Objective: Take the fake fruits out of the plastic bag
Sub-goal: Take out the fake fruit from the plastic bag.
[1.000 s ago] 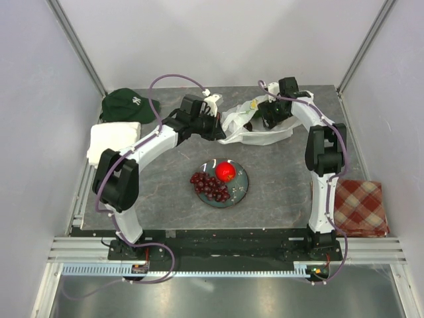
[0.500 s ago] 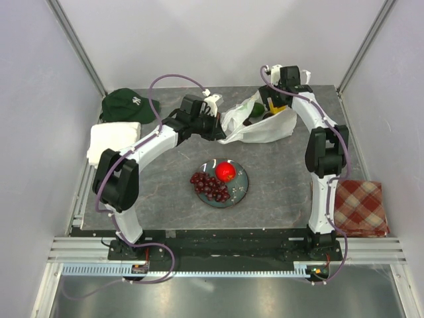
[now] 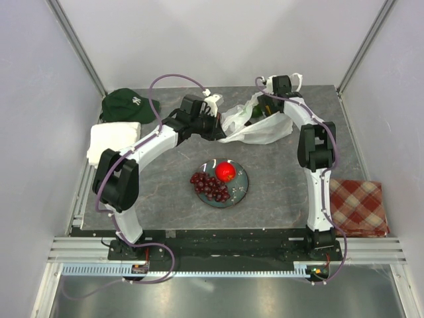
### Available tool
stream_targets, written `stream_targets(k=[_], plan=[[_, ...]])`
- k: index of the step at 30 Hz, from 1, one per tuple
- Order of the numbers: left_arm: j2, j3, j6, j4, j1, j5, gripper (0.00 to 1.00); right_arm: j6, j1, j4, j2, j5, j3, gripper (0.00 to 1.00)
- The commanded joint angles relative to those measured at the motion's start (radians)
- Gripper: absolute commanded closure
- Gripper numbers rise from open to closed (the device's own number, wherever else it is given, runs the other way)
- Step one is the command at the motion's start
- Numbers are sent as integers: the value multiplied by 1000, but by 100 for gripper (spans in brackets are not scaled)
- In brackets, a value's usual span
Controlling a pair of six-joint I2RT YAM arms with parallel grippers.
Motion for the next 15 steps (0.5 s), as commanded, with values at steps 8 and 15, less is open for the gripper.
stream_targets(k=[8,15], plan=[[-16,23,43,9,-7,-4,98,12,-2,56,-154,-85,21,45],[-2,48,18,21,-5,-25,98,56,-5,48,-423,-223,-143,53]])
